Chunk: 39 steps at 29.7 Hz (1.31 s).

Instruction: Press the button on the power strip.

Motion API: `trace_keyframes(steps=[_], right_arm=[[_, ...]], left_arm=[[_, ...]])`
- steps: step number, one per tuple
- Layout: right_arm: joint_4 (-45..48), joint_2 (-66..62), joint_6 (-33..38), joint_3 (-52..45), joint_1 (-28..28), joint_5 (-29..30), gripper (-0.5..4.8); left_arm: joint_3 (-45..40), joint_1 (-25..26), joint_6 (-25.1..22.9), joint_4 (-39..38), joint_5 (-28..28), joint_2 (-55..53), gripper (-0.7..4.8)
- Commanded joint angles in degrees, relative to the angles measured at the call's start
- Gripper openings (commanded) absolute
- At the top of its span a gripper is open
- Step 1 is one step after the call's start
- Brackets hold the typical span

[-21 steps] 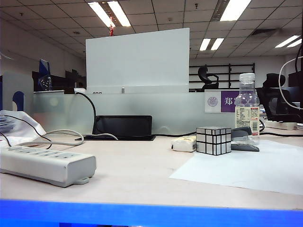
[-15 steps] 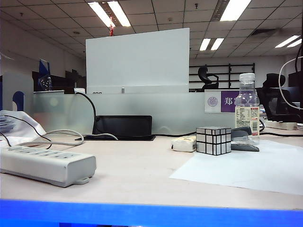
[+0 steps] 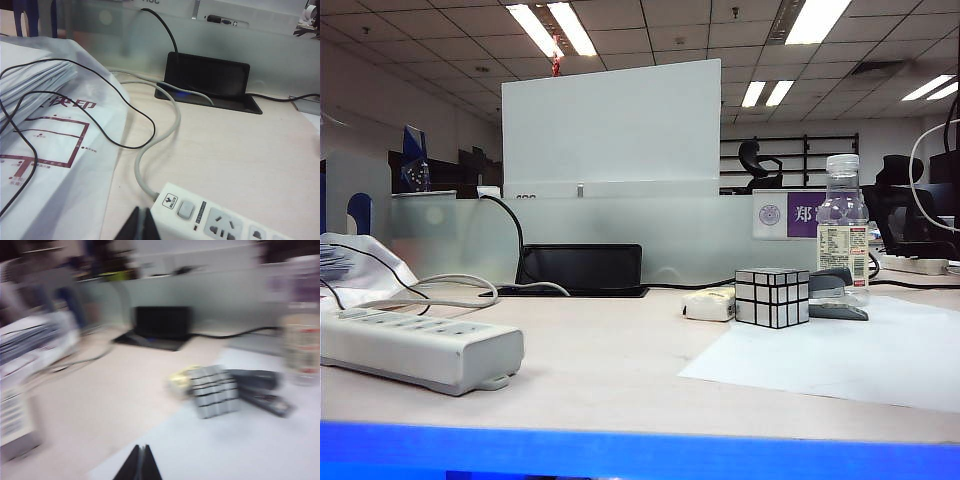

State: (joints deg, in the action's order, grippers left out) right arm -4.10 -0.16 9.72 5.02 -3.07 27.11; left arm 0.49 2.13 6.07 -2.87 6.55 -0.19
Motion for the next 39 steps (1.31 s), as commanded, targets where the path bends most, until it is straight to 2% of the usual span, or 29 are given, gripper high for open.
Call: trace_keyframes(steps=[1,7,10,18,25,35,39], right_arm=[[-0.8,0.1,-0.2,0.2,0.0,6.7,0.0],[-0.8,0.1,-0.2,0.2,0.0,22.2,0.0],[-2.3,0.1,0.2,0.2,0.0,27.0,0.0],[-5.3,0.1,-0.7,0.2,0.0,27.0,0.0],[-5.3,0.1,-0.7,0.2,0.0,27.1,0.0],[-5.1,0.1,-1.2,0.2,0.0,27.1,0.0],[-5.1,0.1,-2.5,0.2,0.0,27.0,0.0]], left_arm=[[0.1,0.0,0.0,0.3,0.2,0.1,-0.05],[0.1,0.0,0.0,0.3,0.2,0.1,-0.05],[0.1,0.0,0.0,0.3,0.2,0.1,-0.05],[0.2,0.0,1.2,0.1,0.2,0.1,-0.05],[3.8,0.0,-2.9,-7.0,1.3,0.0,-0.05],[10.8,0.0,-4.2,-6.2,-0.2,-0.3,-0.05],[16.0,0.0,-6.1,-5.0,-3.3,-2.9,-0.05]])
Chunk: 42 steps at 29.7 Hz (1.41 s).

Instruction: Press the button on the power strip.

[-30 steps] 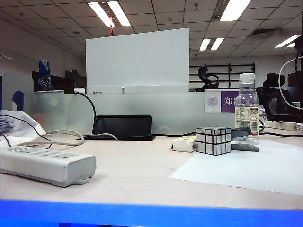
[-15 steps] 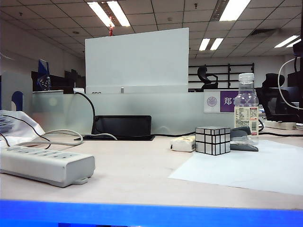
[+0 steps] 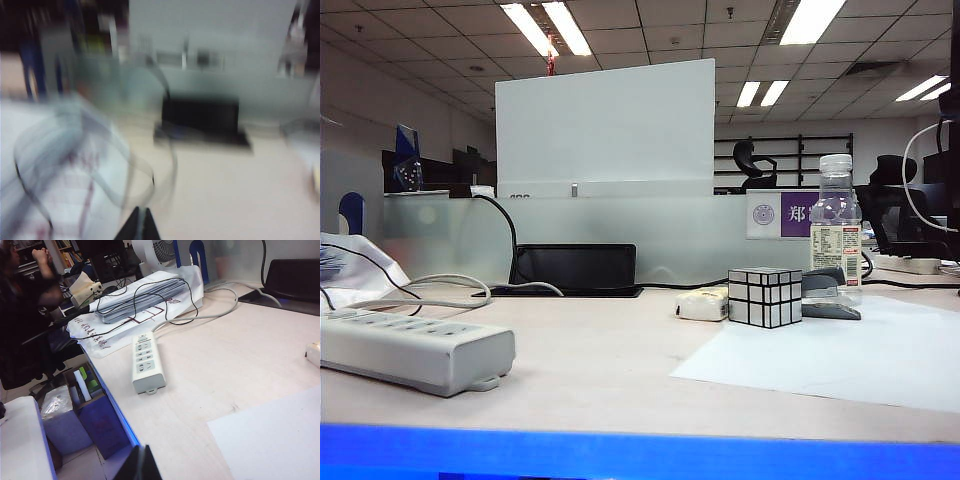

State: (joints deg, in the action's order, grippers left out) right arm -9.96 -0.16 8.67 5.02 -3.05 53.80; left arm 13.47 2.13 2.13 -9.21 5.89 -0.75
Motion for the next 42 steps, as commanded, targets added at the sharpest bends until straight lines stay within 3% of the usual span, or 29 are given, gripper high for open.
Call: trace_keyframes(steps=[1,6,11,16,21,28,33,37,40,42], right_arm=[[0.8,0.1,-1.8,0.2,0.0,0.3,0.0],[0.7,0.1,-2.9,0.2,0.0,0.3,0.0],[0.8,0.1,-2.9,0.2,0.0,0.3,0.0],[0.8,0.1,-2.9,0.2,0.0,0.3,0.0],[0.8,0.1,-3.2,0.2,0.0,0.3,0.0],[0.7,0.1,-4.4,0.2,0.0,0.2,0.0],[0.7,0.1,-4.6,0.2,0.0,0.2,0.0],[0.6,0.1,-4.6,0.2,0.0,0.2,0.0],[0.6,0.1,-4.6,0.2,0.0,0.2,0.0],[0.3,0.1,-4.6,0.2,0.0,0.2,0.0]], left_arm=[[4.8,0.0,-3.2,0.6,-3.0,-4.2,-0.05],[13.3,0.0,-7.7,-4.4,-2.8,-17.5,-0.05],[20.4,0.0,-4.9,-6.1,3.7,-32.5,-0.05],[27.8,0.0,-4.7,-12.1,15.4,-49.4,-0.05],[33.6,0.0,-7.7,-17.4,17.4,-66.2,-0.05],[34.9,0.0,-13.9,-20.2,13.4,-70.4,-0.05],[34.9,-0.4,-15.3,-20.3,13.4,-72.5,-0.05],[34.9,-3.2,-15.6,-20.5,13.2,-75.3,-0.05],[34.9,-6.4,-16.5,-20.3,7.3,-76.5,-0.05],[34.9,-7.1,-18.0,-20.3,6.8,-76.8,-0.05]])
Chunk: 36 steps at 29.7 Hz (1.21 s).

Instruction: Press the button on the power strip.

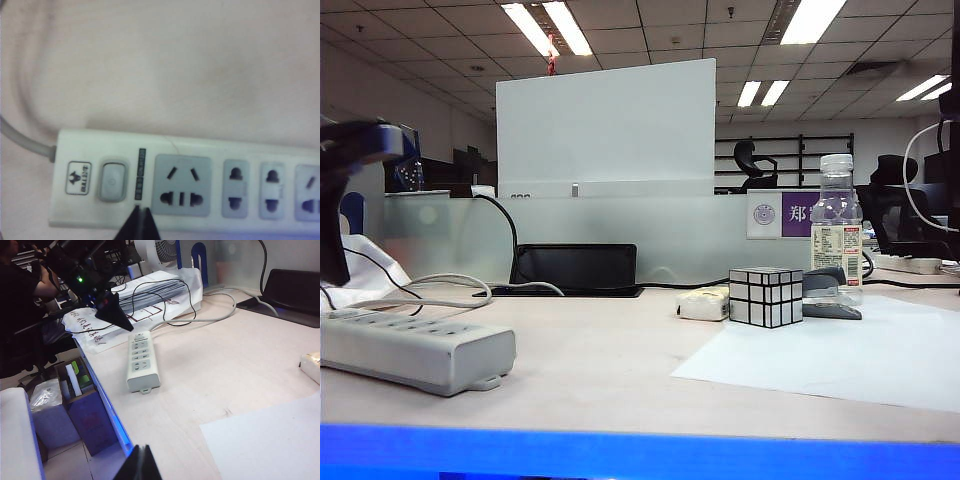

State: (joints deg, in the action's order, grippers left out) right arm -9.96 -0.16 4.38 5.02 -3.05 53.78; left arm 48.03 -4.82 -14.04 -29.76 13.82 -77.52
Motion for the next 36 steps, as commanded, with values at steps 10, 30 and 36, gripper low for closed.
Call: trace_keyframes(steps=[10,30,36], right_arm=[[-0.6,0.1,-0.3,0.2,0.0,0.2,0.0],[-0.5,0.1,-0.4,0.2,0.0,0.2,0.0],[-0.5,0.1,-0.4,0.2,0.0,0.2,0.0]], left_arm=[[0.3,-0.1,-2.0,3.3,-3.1,-2.8,-0.05],[0.2,-0.1,-2.5,4.0,-3.3,-8.3,-0.05],[0.2,-0.1,-2.5,3.0,-1.7,-11.8,-0.05]])
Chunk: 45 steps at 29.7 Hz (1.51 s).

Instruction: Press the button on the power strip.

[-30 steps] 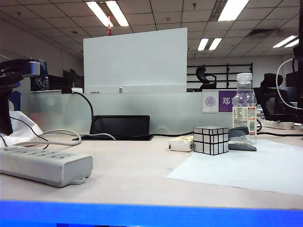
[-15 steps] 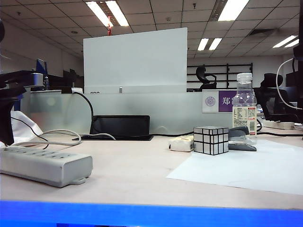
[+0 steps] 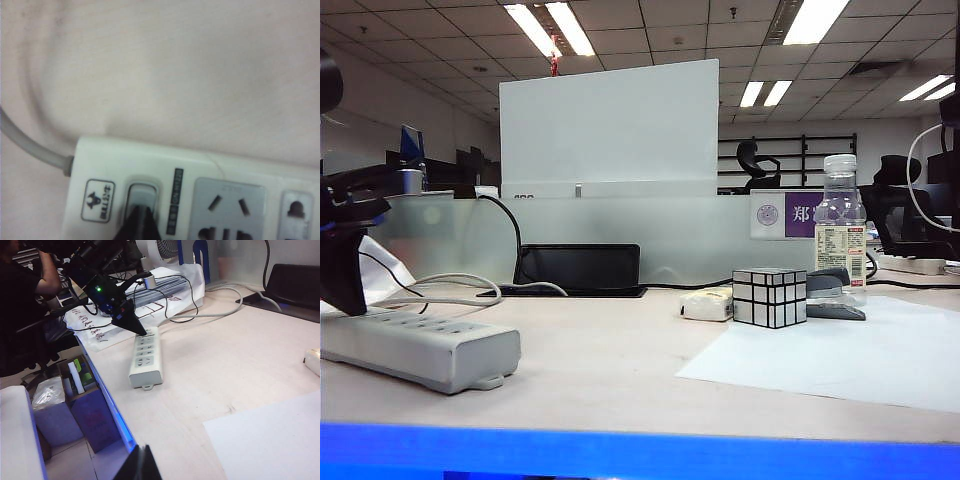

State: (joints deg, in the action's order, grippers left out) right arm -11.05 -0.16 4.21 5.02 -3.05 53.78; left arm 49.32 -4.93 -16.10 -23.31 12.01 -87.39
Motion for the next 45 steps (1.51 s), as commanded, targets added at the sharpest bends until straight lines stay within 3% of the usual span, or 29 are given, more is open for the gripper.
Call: trace_keyframes(steps=[1,4,28,37,45], right_arm=[[0.5,0.1,-0.2,0.2,0.0,0.2,0.0],[0.6,0.1,-0.3,0.2,0.0,0.2,0.0],[0.4,0.1,-1.6,0.2,0.1,-0.3,0.0],[0.8,0.1,-2.8,0.2,0.1,-4.4,0.0],[3.3,0.1,-2.8,0.2,0.1,-6.3,0.0]], left_arm=[[-1.1,0.0,-0.4,-3.1,0.8,-1.6,-0.05],[-1.1,0.0,-0.4,-1.7,3.6,1.2,-0.05],[-1.0,0.0,4.1,4.2,7.6,16.3,-0.05],[-1.6,0.0,6.8,4.2,8.7,34.7,-0.05],[-8.1,0.0,11.0,2.7,7.9,55.2,-0.05]])
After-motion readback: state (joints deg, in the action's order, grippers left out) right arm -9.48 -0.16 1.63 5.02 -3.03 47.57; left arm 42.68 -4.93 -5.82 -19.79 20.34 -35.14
